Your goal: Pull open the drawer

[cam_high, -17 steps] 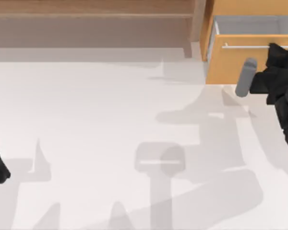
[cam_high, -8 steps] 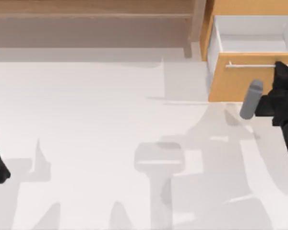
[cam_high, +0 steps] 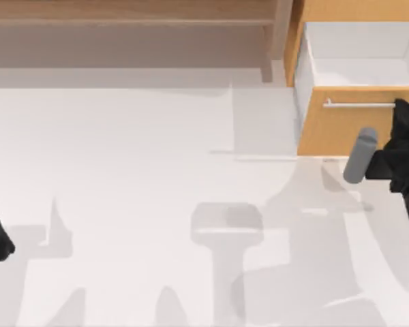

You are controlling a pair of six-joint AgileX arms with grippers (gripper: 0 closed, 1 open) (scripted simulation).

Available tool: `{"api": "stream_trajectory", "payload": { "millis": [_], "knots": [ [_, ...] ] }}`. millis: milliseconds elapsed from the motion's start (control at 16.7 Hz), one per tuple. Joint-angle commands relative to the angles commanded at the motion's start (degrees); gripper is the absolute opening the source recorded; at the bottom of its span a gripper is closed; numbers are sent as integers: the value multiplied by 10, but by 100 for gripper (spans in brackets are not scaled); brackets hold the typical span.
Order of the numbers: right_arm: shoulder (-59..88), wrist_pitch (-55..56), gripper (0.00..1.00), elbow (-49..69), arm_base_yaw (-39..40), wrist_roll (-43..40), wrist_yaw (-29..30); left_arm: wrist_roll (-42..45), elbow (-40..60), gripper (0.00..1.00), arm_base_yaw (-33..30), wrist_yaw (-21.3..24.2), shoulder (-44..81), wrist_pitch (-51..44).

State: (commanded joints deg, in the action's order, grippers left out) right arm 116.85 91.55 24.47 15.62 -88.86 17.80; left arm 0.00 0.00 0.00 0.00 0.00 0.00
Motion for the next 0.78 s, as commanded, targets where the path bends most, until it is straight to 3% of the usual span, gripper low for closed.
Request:
{"api": "stream_trajectory", "payload": {
  "millis": [300, 600, 780],
  "knots": [
    [-22, 59, 0, -82, 26, 0, 23, 0, 0, 100, 0, 0, 0, 0],
    [-24, 64, 0, -89, 28, 0, 25, 0, 0, 100, 0, 0, 0, 0],
    [-24, 64, 23, -89, 28, 0, 25, 0, 0, 100, 0, 0, 0, 0]
  ]
}}
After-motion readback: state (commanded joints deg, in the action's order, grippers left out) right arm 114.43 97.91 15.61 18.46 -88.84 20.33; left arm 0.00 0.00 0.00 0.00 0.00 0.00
